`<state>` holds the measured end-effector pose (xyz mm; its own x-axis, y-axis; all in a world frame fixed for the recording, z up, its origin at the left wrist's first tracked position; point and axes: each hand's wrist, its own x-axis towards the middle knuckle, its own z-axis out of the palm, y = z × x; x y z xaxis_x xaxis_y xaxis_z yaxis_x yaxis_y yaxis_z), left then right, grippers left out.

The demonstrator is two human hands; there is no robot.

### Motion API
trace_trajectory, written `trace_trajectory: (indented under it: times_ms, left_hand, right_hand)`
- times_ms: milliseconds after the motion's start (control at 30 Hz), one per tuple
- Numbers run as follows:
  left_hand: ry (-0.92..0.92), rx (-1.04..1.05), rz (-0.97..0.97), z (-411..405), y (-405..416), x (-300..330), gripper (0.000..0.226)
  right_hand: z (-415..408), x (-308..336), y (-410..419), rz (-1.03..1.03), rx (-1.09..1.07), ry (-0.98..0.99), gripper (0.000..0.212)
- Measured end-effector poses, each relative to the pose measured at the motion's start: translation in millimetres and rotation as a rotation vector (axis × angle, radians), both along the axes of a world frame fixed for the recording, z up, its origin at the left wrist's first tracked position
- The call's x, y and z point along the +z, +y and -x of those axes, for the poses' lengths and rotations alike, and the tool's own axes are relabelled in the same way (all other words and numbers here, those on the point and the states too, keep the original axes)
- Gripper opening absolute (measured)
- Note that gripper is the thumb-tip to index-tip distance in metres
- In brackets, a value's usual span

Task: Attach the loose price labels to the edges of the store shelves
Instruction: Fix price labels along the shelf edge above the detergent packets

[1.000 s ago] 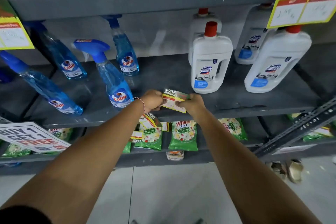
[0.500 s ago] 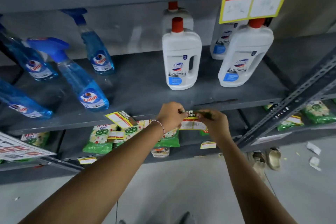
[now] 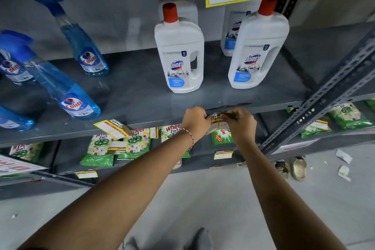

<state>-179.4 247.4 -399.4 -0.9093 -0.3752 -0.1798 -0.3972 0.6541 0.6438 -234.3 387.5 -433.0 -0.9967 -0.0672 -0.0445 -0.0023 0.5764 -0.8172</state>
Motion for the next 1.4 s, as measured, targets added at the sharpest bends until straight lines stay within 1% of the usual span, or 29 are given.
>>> trace_trajectory:
  times_ms: [67,133,233,300,367,433,500,533,600,633,667,700,767,800,867,933,1000,1067,1167,1233,1267,1333,1400]
  left_hand:
    - [-0.029,-0.003,0.012,1,-1,1,0.043]
    - [-0.042,0.014,0.020,-1,-2,4,0.042]
    - [-0.016,0.042,0.106,-8,-7,9,0.033]
    - [0.032,0.041,0.131,-17,-15,9,0.025]
    - [0.079,0.020,0.099,-28,-28,10,0.015]
    - [0.109,-0.001,0.098,-42,-47,16,0.008]
    - [0.135,-0.019,0.205,-59,-73,25,0.007]
    - [0.130,-0.011,0.285,-68,-90,30,0.011]
    - [0.050,0.051,0.422,-87,-128,40,0.031]
    - [-0.016,0.087,0.435,-97,-148,45,0.041]
    - [-0.075,0.112,0.396,-105,-166,48,0.046]
    - [-0.117,0.110,0.342,-113,-181,52,0.044]
    - [-0.160,0.041,0.303,-125,-198,57,0.029]
    - [-0.152,0.007,0.310,-130,-202,58,0.023]
    - [-0.106,-0.020,0.316,-139,-206,56,0.018]
    - [-0.041,-0.012,0.295,-148,-208,47,0.022]
    - [0.025,0.029,0.257,-157,-209,39,0.024]
    - [0.068,0.055,0.209,-169,-209,32,0.021]
    - [0.115,0.063,0.146,-193,-211,22,0.014]
    - [0.141,0.111,0.070,-213,-219,13,0.006]
    - [0.157,0.158,0.027,-224,-226,8,0.006]
    - [0.191,0.284,-0.074,-243,-240,-4,0.024]
    - [0.258,0.438,-0.238,-261,-255,-12,0.038]
  right_hand:
    - [-2,-2,0,0.016,-0.083,-0.004,0.037]
    - [-5,-4,1,-0.010,-0.167,0.016,0.045]
    - [-11,-4,2,0.043,-0.283,0.037,0.034]
    - [-21,-3,-1,0.096,-0.283,0.057,0.028]
    - [-38,-1,-10,0.132,-0.208,0.063,0.023]
    - [-57,-1,-26,0.168,-0.081,0.035,0.014]
    - [-74,-2,-47,0.172,0.058,-0.032,0.009]
    - [-83,-4,-59,0.167,0.125,-0.066,0.010]
    - [-101,-4,-85,0.156,0.244,-0.080,0.013]
    - [-110,-1,-99,0.163,0.290,-0.066,0.013]
    - [-118,2,-114,0.171,0.327,-0.051,0.015]
    - [-125,4,-128,0.174,0.359,-0.039,0.019]
    - [-135,11,-157,0.167,0.418,-0.001,0.028]
    - [-139,13,-171,0.147,0.447,0.038,0.031]
    - [-144,12,-198,0.072,0.499,0.140,0.031]
    - [-148,10,-216,0.036,0.519,0.177,0.024]
    - [-149,5,-225,0.044,0.476,0.189,0.016]
    - [-150,2,-222,0.053,0.474,0.158,0.012]
    - [-161,4,-212,0.023,0.570,0.066,0.010]
    - [-175,8,-211,0.114,0.612,-0.027,0.015]
    - [-182,11,-216,0.158,0.616,-0.067,0.020]
    - [-192,17,-234,0.191,0.613,-0.082,0.027]
    - [-201,19,-261,0.163,0.654,-0.005,0.018]
